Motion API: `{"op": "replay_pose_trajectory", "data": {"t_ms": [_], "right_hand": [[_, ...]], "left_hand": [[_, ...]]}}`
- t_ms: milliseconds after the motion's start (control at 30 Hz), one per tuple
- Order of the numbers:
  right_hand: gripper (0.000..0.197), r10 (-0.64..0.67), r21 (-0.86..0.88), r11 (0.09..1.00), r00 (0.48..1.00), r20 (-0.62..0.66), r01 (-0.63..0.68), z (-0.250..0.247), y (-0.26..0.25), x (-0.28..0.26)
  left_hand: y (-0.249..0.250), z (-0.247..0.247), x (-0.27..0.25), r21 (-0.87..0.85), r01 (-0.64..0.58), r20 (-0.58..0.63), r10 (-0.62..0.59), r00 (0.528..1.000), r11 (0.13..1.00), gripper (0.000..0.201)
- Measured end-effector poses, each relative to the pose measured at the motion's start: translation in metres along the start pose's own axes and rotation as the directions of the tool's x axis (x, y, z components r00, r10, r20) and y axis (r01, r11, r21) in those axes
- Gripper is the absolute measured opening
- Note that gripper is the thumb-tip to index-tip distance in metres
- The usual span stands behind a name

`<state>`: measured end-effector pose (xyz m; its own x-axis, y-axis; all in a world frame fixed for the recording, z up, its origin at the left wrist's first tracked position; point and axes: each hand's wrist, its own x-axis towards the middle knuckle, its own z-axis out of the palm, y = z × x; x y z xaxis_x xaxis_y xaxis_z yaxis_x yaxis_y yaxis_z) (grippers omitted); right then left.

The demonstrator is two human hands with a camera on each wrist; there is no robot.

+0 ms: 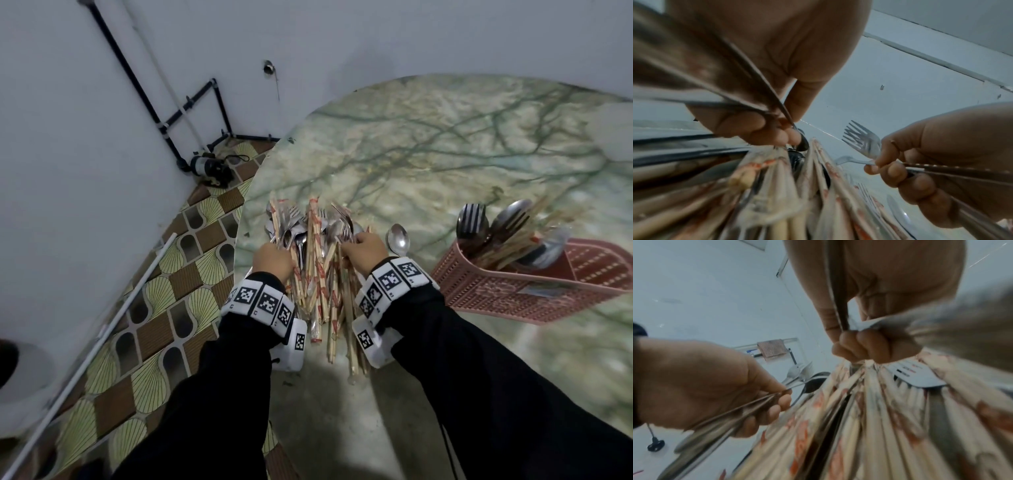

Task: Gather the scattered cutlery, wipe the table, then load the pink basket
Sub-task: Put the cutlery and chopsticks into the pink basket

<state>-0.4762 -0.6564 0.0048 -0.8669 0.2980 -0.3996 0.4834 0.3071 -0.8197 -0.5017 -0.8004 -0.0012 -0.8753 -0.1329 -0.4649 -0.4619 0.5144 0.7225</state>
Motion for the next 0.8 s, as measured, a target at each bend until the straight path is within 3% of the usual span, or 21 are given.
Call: {"op": "replay_pose_trajectory", "data": {"t_ms": [167,333,467,700,800], "right_hand": [[0.031,0.065,0.165,0.983,0.989,0.132,-0.086,-0.017,-0.01,-0.009],[0.024,0.137,0.323,0.934,0.989,0.062,-0.149,-0.018,-0.018,-0.008],[0.014,0.11,0.175,0.979,0.994,-0.014,-0.106,-0.005,-0.009,-0.001],[0.041,0.128,-0.042,0.99,0.984,-0.123,-0.134,0.018,0.003,0.013],[0.027,0.062,-0.142,0.986,0.988,-0.139,-0.082,0.018,-0.002,0.018]], "left_hand": [[0.005,0.003,-0.008,-0.077,0.003,-0.046,-0.006,0.999,0.997,0.035],[0.01,0.013,-0.024,-0.201,-0.049,-0.089,0.032,0.995,0.978,0.043],[0.013,0.023,-0.025,-0.107,-0.081,-0.084,0.072,0.994,0.991,0.02],[0.004,0.036,-0.014,0.053,-0.095,-0.089,0.099,0.991,0.994,0.034],[0.004,0.038,-0.012,0.066,-0.097,-0.087,0.103,0.991,0.993,0.031]]}}
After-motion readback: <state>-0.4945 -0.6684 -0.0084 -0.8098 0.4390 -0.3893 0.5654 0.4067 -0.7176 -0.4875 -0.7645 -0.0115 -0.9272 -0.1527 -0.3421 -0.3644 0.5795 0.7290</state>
